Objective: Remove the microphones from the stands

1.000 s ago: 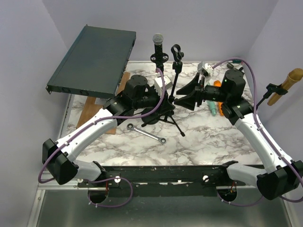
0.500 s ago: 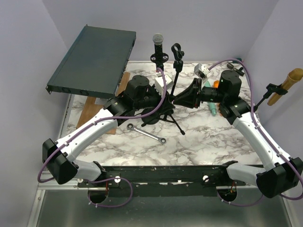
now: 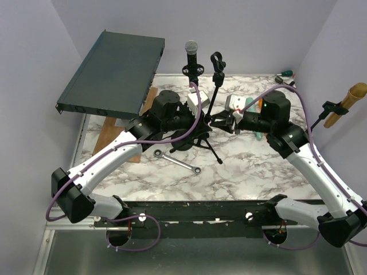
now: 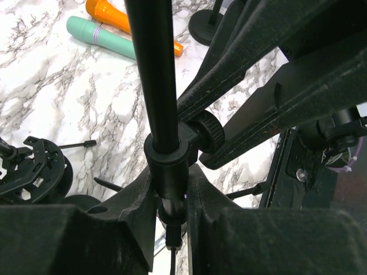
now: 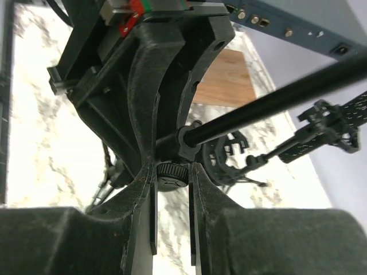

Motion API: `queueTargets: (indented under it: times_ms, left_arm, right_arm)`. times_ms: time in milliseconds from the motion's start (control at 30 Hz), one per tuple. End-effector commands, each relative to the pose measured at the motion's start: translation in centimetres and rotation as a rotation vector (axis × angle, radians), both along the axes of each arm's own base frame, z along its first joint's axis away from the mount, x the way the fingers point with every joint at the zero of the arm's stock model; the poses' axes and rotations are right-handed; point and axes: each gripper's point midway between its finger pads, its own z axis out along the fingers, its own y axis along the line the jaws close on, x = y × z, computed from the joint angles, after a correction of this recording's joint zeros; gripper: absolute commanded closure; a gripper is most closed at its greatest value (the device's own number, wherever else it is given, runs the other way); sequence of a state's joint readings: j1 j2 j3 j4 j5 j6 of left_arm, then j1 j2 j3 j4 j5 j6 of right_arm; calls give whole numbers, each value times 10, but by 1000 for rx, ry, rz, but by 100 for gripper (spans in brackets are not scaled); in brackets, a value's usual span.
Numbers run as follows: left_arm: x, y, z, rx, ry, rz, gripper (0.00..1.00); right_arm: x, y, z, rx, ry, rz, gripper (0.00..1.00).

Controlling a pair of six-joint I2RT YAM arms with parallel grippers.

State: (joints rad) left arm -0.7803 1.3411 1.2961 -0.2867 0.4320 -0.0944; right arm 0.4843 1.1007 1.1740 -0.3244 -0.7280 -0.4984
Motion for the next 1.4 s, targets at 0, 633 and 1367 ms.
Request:
queueTargets:
  times_ms: [0,633,1367]
  left_arm:
    - [-34,-9,38,-73,-32,-170,100]
    - [-6,-7,34,-40,-89,-46,100]
    - [3,-3,42,-45,-109,8,100]
  right_arm:
    - [47,-33,20,-159,-306,-253,99]
    - [-6,-17,51,199,184,-144,20]
    - [-4,-9,22,344,594,0,36]
